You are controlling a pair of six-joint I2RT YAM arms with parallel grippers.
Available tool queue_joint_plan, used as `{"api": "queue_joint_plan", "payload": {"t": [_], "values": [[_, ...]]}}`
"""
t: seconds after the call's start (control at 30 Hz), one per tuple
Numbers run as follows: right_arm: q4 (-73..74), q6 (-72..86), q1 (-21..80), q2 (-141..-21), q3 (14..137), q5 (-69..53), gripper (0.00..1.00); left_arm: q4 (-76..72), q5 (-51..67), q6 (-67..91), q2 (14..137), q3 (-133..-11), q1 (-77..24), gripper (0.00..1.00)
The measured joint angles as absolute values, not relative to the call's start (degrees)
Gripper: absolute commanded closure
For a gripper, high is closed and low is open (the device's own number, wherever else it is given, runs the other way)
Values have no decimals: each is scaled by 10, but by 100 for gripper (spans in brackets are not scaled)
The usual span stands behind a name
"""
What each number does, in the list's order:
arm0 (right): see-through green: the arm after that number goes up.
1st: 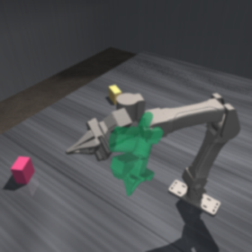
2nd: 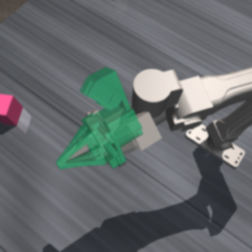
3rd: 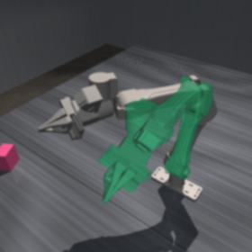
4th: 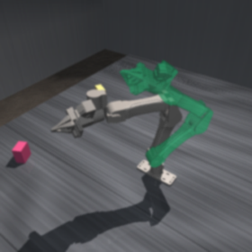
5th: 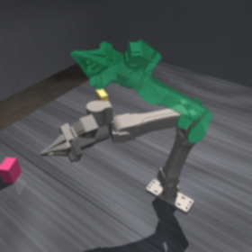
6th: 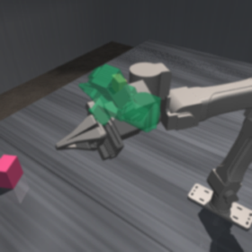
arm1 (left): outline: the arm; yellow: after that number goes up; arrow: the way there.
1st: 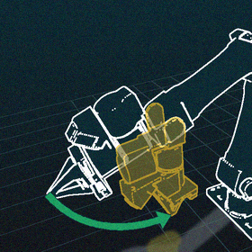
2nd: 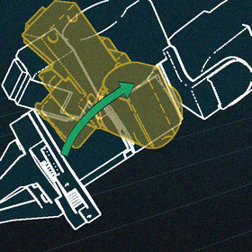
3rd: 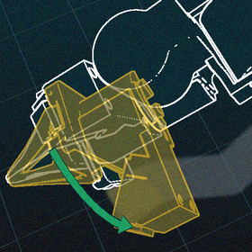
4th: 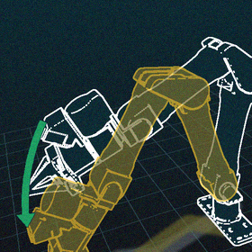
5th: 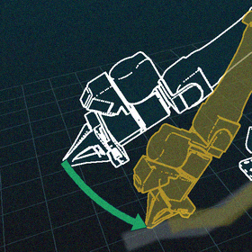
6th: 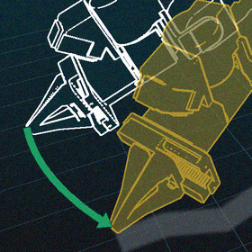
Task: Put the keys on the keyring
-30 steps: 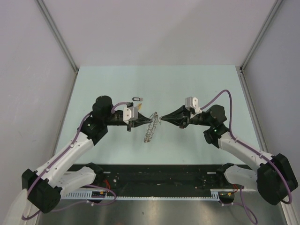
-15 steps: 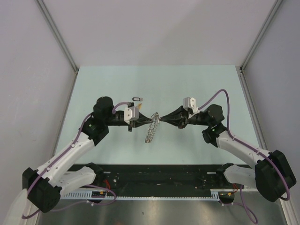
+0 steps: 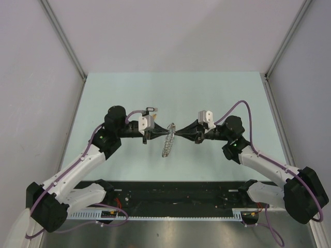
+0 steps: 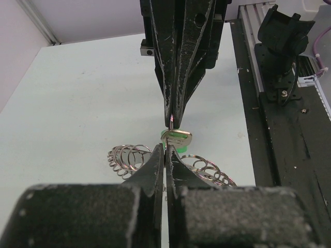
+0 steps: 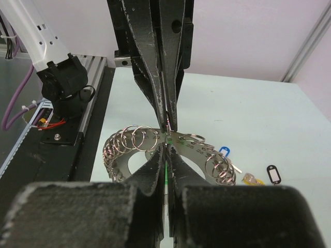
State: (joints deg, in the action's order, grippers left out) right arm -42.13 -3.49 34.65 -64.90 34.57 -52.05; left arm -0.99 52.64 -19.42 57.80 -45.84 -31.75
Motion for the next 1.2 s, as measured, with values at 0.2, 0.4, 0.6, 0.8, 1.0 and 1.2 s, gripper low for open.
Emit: {"api": "queue_joint_plan", "payload": {"t": [0.2,0.4,0.6,0.8,1.0,1.2], "values": [[-408,-46,348,-646,346,-515,100,-11,527,-193,583,-458,-318,100],[-406,-48,349,-646,346,-514,100,-11,527,-192,585,-458,-318,99],[-406,-48,351,-646,347,-514,100,-11,528,-190,587,-458,-318,100],[-406,-49,352,-646,350,-515,100,-7,528,-191,590,-458,-321,100],[-405,-51,352,-646,350,-515,100,-6,530,-191,590,-458,-323,99],[-405,-53,352,-646,351,-515,100,-6,530,-191,590,-458,-323,100]]}}
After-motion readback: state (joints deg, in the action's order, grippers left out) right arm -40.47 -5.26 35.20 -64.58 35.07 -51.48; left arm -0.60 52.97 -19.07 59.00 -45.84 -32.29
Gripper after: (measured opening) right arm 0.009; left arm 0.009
